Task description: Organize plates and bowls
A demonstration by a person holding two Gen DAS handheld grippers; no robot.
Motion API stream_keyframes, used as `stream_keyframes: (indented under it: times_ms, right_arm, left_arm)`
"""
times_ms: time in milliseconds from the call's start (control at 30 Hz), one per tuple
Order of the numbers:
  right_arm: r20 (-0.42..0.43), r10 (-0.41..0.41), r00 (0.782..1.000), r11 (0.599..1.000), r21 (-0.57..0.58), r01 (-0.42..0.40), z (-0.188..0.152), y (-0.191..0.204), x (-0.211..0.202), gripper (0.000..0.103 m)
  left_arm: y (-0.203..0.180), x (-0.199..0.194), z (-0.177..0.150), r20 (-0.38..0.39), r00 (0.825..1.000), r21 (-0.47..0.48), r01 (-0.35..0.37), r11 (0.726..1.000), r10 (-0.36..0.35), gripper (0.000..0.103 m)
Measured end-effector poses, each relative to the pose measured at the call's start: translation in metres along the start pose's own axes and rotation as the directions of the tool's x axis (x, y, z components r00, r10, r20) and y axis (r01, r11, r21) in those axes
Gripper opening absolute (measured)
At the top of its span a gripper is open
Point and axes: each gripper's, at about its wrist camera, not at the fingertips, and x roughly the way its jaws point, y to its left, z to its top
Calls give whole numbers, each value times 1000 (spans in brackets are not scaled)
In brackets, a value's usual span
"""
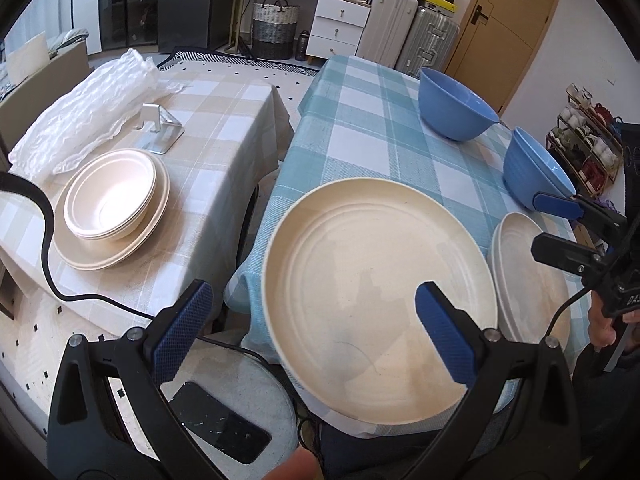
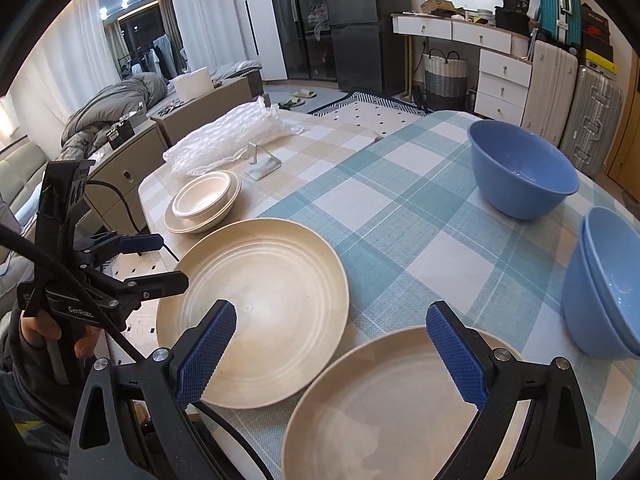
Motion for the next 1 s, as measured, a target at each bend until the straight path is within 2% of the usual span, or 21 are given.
stream_keyframes:
  times_ms: [167, 533, 633, 867, 933, 1000]
  right_arm:
    - [-37, -2, 999, 1000, -7, 2, 7, 3, 20, 98]
    - [-113, -4, 994, 999, -32, 1, 12, 7, 51, 97]
    - [-139, -2, 990, 999, -39, -4, 12, 7, 59, 87]
    - [-202, -10, 979, 999, -41, 2, 9, 4, 82, 72]
    - [-220, -11, 975, 999, -39, 2, 8, 4, 87, 57]
    - [-226, -14, 974, 999, -39, 6, 8, 3, 90, 55]
  left_arm:
    - [10, 10, -5, -4, 1000, -17, 4, 1000, -4, 98]
    - [15, 26, -11, -14, 1000, -29, 19, 999, -19, 86]
    - [17, 31, -12, -24, 999, -43, 27, 999, -28, 79]
    - [20, 44, -16, -51, 997, -58, 54, 997, -57, 62]
    - [20, 45, -17, -54, 997, -63, 56, 996, -60, 58]
    - [20, 46, -16, -55, 997, -61, 41, 997, -45, 53]
